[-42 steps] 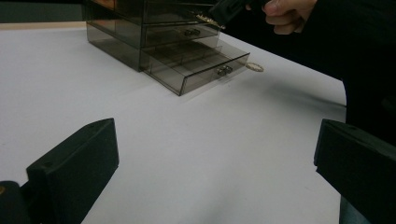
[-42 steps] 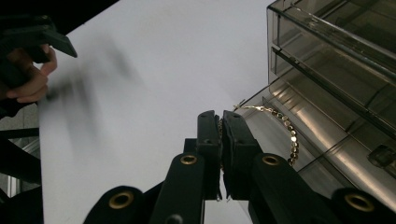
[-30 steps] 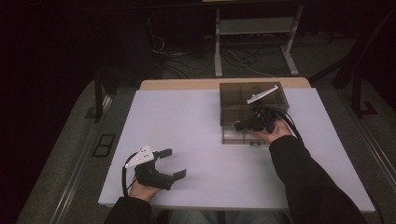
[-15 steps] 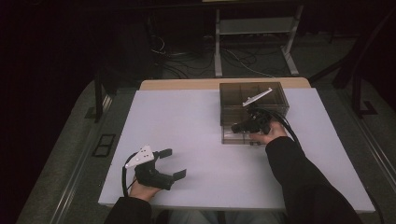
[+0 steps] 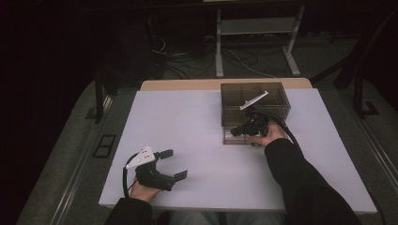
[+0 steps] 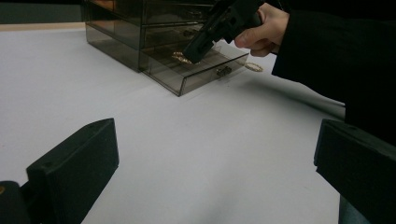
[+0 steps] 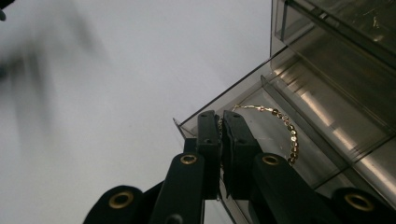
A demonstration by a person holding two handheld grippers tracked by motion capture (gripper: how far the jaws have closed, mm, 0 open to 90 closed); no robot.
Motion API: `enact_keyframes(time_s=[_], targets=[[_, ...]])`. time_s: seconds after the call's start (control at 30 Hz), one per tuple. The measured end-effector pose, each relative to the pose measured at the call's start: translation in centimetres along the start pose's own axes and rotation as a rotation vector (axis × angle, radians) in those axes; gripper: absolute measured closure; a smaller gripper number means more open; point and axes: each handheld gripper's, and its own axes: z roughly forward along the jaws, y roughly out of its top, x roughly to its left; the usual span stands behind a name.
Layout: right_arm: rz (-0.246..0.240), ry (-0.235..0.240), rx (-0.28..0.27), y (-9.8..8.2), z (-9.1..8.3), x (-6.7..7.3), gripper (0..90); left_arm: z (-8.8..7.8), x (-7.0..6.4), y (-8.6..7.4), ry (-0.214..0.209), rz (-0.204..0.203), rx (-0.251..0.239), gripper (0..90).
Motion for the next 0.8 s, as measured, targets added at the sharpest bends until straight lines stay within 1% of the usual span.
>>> enact_keyframes(time_s=[0.13,0.23,0.3,0.33,0.47,0.6,0.63,0.8], targets=[[-0.007,-0.006,0.018,-0.1,0.5,-0.1,85.1,0.0,0.0,0.0,0.001,0.000,0.001,0.0],[-0.003,-0.014,0.036,-0.1,1.0,-0.2,84.8,0.0,0.0,0.0,0.002,0.000,0.001,0.0],[0.007,-0.018,0.032,-0.2,1.2,-0.2,83.0,0.0,0.0,0.0,0.002,-0.002,0.000,0.0],[0.011,-0.021,0.022,-0.3,1.1,-0.2,77.7,0.0,0.0,0.0,0.002,-0.004,-0.002,0.0],[0.020,-0.028,-0.008,-0.5,0.7,-0.2,71.9,0.0,0.0,0.0,0.003,-0.004,-0.001,0.0],[0.020,-0.037,-0.027,-0.7,-0.3,-0.1,66.7,0.0,0.0,0.0,0.002,-0.003,0.000,0.0],[0.022,-0.035,-0.033,-0.8,-0.6,0.0,64.4,0.0,0.0,0.0,0.002,-0.003,0.000,0.0],[0.029,-0.060,-0.046,-1.2,-2.0,0.2,50.2,0.0,0.0,0.0,0.002,-0.005,-0.003,0.0]])
